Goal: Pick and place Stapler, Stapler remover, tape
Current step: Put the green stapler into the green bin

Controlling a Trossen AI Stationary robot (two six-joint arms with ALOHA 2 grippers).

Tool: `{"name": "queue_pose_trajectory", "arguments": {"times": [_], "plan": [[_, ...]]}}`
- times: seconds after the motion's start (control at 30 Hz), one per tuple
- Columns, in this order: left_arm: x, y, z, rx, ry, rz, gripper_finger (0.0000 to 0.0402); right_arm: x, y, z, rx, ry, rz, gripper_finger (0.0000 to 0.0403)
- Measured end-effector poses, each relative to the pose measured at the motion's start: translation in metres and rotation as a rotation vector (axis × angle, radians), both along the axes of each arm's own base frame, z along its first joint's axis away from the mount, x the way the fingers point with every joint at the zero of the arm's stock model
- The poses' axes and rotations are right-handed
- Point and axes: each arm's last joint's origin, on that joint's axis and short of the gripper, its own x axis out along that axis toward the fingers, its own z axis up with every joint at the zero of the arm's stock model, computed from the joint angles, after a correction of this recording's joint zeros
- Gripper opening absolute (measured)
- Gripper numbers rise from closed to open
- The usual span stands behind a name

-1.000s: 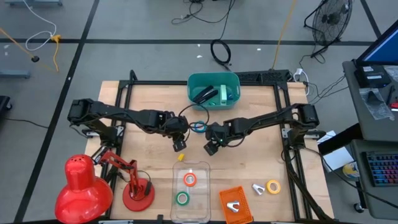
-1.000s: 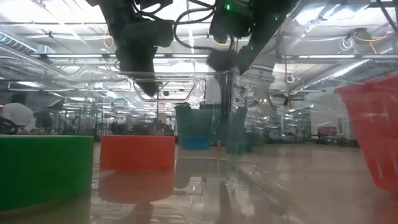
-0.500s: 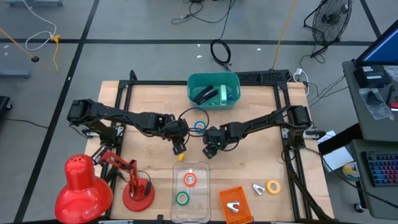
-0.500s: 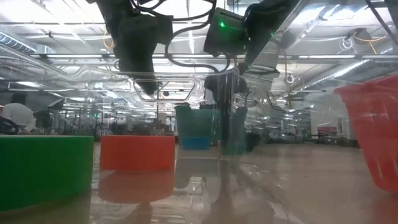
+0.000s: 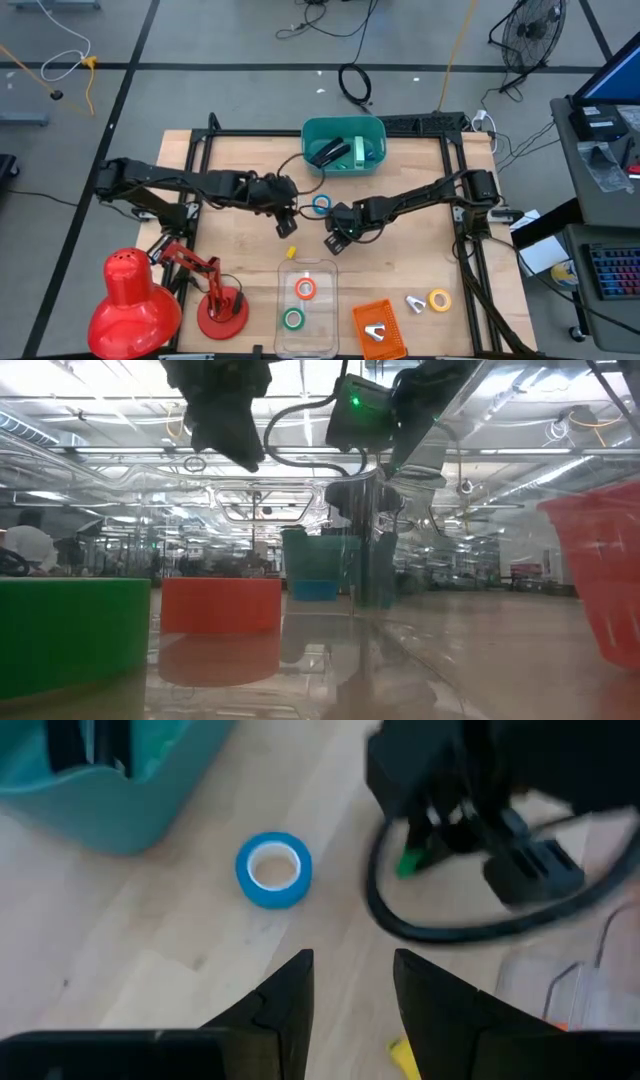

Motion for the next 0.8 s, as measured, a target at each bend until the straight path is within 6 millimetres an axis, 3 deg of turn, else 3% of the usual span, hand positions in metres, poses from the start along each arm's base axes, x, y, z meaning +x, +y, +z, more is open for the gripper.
{"name": "queue_pose_trajectory", "arguments": {"times": [0.17, 0.37, 0.43, 0.57, 0.8], "plan": [[-0.010, 0.006, 0.016, -0.006, -0.064, 0.028, 0.0140, -0.002, -0.003, 0.022, 0.012, -0.065, -0.011, 0.0045], [-0.020, 0.007, 0.026, -0.005, -0.100, 0.036, 0.0140, -0.012, -0.020, 0.090, -0.019, -0.266, -0.066, 0.0045], [-0.020, 0.006, 0.029, -0.006, -0.119, 0.040, 0.0140, -0.024, -0.031, 0.112, -0.091, -0.312, -0.096, 0.0045], [-0.022, 0.004, 0.029, 0.000, -0.113, 0.040, 0.0140, -0.040, -0.069, 0.143, -0.300, -0.384, -0.203, 0.0045], [-0.021, 0.004, 0.030, 0.000, -0.122, 0.046, 0.0140, -0.054, -0.145, 0.140, -0.376, -0.367, -0.364, 0.0046]]}}
